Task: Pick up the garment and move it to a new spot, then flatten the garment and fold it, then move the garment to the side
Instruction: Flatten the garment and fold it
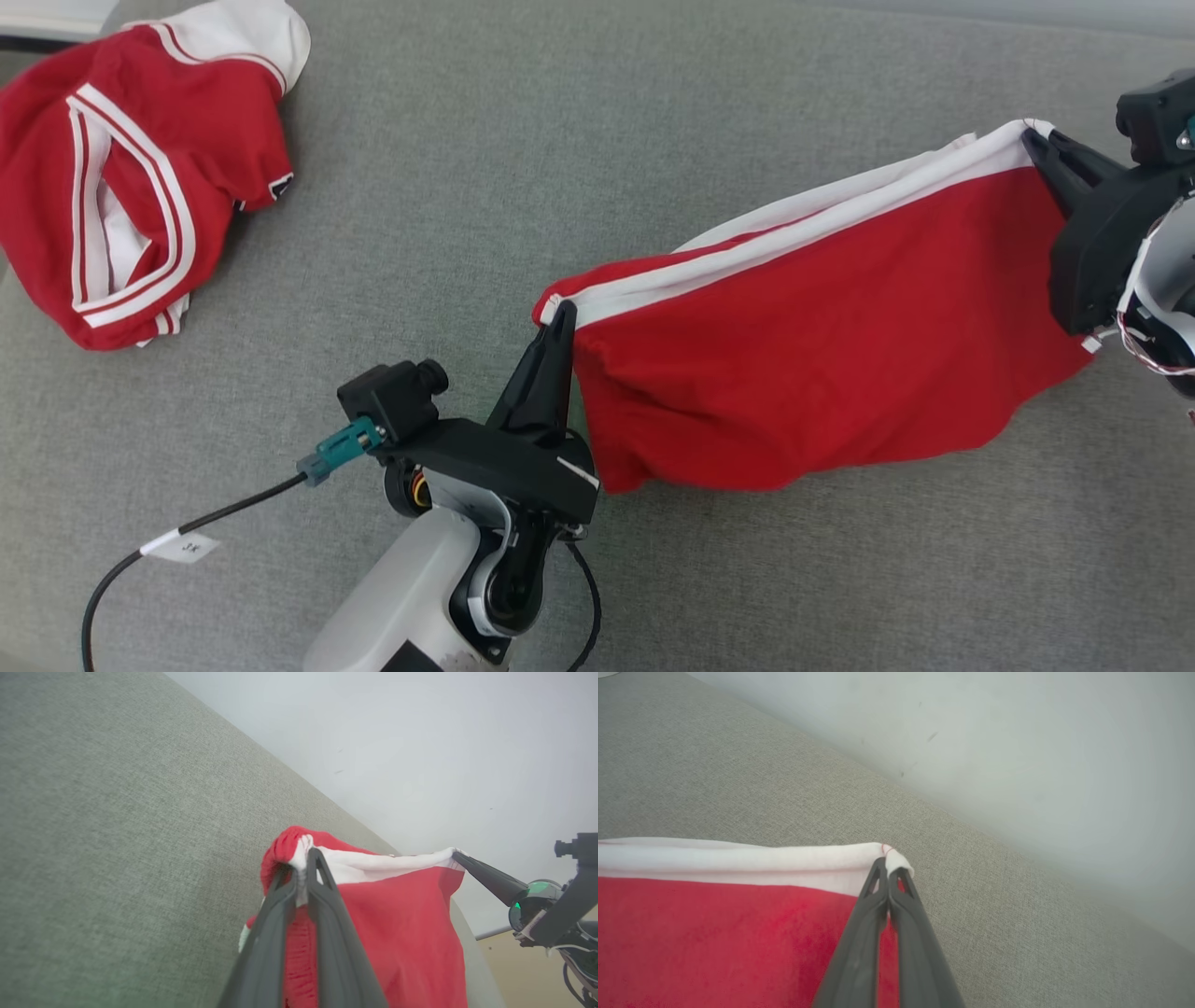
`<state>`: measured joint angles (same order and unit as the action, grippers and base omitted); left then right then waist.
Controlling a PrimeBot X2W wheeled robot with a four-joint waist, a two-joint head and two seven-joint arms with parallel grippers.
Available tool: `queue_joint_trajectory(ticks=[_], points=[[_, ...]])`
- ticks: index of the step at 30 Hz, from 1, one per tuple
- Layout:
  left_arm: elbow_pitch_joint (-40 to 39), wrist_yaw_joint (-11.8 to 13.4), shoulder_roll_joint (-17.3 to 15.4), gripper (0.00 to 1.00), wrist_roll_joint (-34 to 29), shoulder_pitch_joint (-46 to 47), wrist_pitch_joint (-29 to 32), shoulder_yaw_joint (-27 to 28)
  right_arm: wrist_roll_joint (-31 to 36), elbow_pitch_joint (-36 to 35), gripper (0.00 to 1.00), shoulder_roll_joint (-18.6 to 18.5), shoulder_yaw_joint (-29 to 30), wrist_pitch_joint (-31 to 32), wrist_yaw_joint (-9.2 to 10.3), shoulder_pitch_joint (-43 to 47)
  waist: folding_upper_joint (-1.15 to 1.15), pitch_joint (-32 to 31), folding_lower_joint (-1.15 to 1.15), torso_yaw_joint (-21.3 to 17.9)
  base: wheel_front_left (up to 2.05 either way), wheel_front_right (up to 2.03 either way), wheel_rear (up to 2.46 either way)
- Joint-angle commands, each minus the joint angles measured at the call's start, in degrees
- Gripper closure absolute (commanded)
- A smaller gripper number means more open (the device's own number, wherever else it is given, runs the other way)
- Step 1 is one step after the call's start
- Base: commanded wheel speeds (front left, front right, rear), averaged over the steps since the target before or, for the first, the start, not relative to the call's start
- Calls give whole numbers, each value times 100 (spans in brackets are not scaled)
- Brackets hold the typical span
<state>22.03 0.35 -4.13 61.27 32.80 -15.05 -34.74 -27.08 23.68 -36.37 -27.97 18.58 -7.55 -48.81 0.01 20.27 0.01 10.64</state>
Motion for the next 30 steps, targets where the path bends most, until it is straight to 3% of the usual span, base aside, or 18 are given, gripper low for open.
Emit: queue_joint_trajectory(ticks=[1, 8, 9, 11, 12, 13, 14, 20, 30], points=[[20, 10, 23, 100, -39, 85, -18, 20, 20, 51, 100, 36, -16, -42, 13, -72, -1, 151, -1, 115, 0, 0, 0], [227, -38, 105, 100, -115, 234, -18, 132, -13, 641, 100, 226, -249, -268, 13, -401, -1, 258, -1, 115, 0, 0, 0], [241, -45, 112, 79, -125, 263, -18, 159, -27, 715, 100, 248, -274, -307, 13, -445, -1, 267, -1, 111, 0, 0, 0], [249, -50, 117, 50, -155, 301, -18, 234, -40, 861, 100, 298, -288, -392, 13, -534, -1, 280, -1, 101, 0, 0, 0], [265, -50, 122, 0, -175, 304, -18, 239, -38, 926, 100, 329, -281, -455, 13, -571, -1, 280, -1, 94, 0, 0, 0], [257, -55, 124, 0, -169, 315, -18, 229, -43, 996, 90, 369, -267, -524, 13, -613, -1, 277, -1, 87, 0, 0, 0], [234, -47, 122, 0, -177, 351, -18, 200, -7, 1145, 0, 439, -232, -636, 13, -682, -1, 262, -1, 71, 0, 0, 0], [190, 40, 123, 0, -524, 232, -18, 275, -96, 1393, 0, 552, -364, -724, 13, -759, -1, 98, -1, 39, 0, 0, 0], [-210, 44, 19, 0, -2099, -548, -18, 996, -631, 1777, 0, 443, -116, -206, 13, -393, -1, -417, -1, 76, 0, 0, 0]])
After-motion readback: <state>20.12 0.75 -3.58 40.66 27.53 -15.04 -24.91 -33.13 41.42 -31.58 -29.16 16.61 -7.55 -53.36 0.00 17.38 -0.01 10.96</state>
